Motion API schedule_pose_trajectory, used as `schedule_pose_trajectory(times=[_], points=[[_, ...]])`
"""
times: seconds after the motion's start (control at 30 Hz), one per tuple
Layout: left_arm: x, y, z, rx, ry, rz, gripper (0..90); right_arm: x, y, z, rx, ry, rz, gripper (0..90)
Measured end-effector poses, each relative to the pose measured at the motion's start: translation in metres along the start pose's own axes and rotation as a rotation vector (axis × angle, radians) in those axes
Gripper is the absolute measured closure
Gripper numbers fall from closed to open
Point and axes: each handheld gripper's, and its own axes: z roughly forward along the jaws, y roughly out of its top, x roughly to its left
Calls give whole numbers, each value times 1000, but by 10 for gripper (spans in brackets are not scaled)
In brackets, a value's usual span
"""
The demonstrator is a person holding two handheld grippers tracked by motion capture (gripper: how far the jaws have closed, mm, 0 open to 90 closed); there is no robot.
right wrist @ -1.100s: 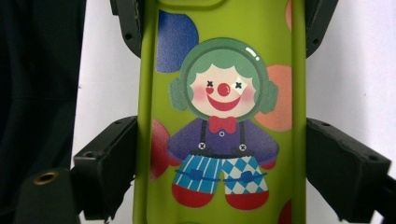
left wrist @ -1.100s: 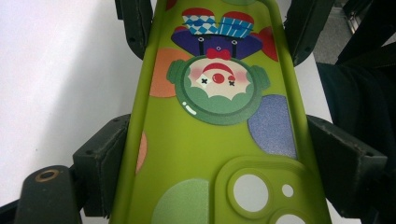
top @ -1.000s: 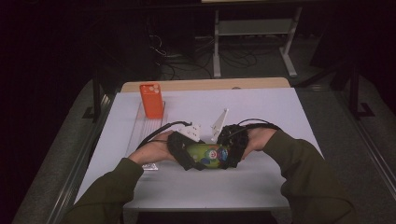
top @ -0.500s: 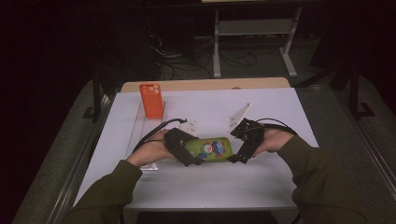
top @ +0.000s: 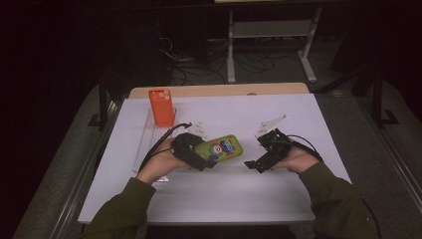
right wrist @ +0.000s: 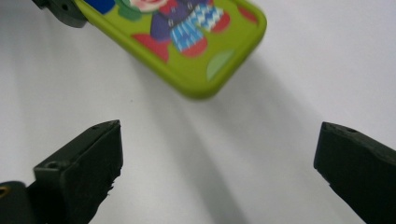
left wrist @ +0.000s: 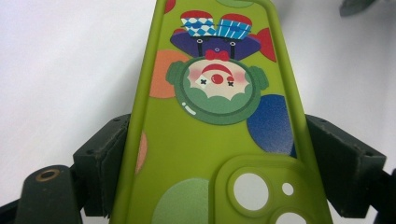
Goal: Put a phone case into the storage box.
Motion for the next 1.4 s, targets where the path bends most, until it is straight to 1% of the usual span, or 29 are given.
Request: schedule_pose_trajectory(times=[0.03, 0.07, 0.1, 0.13, 0.2, 0.23, 0.27, 0.33, 0.4, 0.43, 0.5, 0.53, 0.57, 0.6, 0.63, 0.67, 0.7, 0.73, 0.77, 0.83, 0.87, 0.93, 0.97, 1.0, 1.07, 1.23, 1.3, 1.33, 1.4], points=[[1, -1, -2, -1, 2, -11, 155, 0, -2, 0, -10, -8, 11, 0], [2, -1, -3, -7, 6, -13, 155, 2, -8, 1, -40, -31, 53, 0], [2, -2, -4, -20, 7, -36, 155, 2, -8, 1, -40, -31, 53, 0], [3, -2, -5, -26, 7, -53, 155, 4, -10, 2, -52, -42, 74, 0], [4, -3, -8, -15, 10, -42, 155, 5, -13, 4, -65, -72, 93, 0], [3, -3, -8, -39, 7, -79, 155, 7, -15, 4, -82, -79, 119, 0], [3, -4, -9, -34, 8, -76, 155, 9, -18, 5, -109, -94, 149, 0], [3, -5, -8, -42, 14, -100, 155, 11, -19, 6, -119, -101, 153, 0], [3, -6, -8, -37, 21, -96, 155, 14, -20, 9, -139, -144, 151, 0], [4, -6, -8, -29, 16, -91, 155, 15, -21, 11, -147, -159, 141, 0], [2, -6, -7, -39, 15, -104, 155, 16, -22, 14, -155, -178, 116, 0], [3, -6, -8, -17, 12, -79, 155, 18, -22, 16, -144, -179, 110, 0], [1, -6, -6, -29, 9, -99, 155, 20, -22, 17, -143, -195, 97, 0], [0, -6, -6, -30, 12, -94, 155, 21, -22, 18, -144, -206, 85, 0], [2, -6, -7, -10, 9, -69, 155, 22, -21, 19, -144, -204, 76, 0], [2, -6, -7, -10, 11, -71, 155, 24, -21, 20, -150, -224, 50, 0], [1, -5, -7, -8, 13, -71, 155, 25, -21, 20, -153, -224, 39, 0], [-1, -6, -5, -31, 11, -98, 155, 25, -21, 20, -153, -224, 39, 0], [0, -6, -5, -29, 10, -96, 155, 27, -21, 21, -153, -238, 11, 0], [1, -6, -6, -12, 10, -80, 155, 28, -21, 22, -149, -242, 2, 0], [0, -6, -4, -25, 9, -97, 155, 30, -21, 22, -150, -265, -24, 0], [0, -6, -4, -22, 10, -97, 155, 32, -21, 22, -158, -271, -51, 0], [0, -6, -4, -23, 10, -99, 155, 32, -21, 22, -158, -271, -51, 0], [2, -6, -4, -6, 9, -81, 155, 33, -21, 22, -158, -279, -50, 0], [0, -6, -3, -20, 8, -99, 155, 34, -20, 22, -161, -290, -69, 0], [0, -6, -3, -20, 2, -100, 155, 38, -20, 22, -175, -333, -150, 0], [0, -6, -3, -19, 3, -95, 155, 39, -20, 22, -180, -344, -156, 0], [0, -6, -3, -18, 2, -95, 155, 41, -20, 22, -186, -360, -184, 0], [1, -6, -3, -17, 2, -94, 156, 42, -20, 22, -190, -366, -191, 0]])
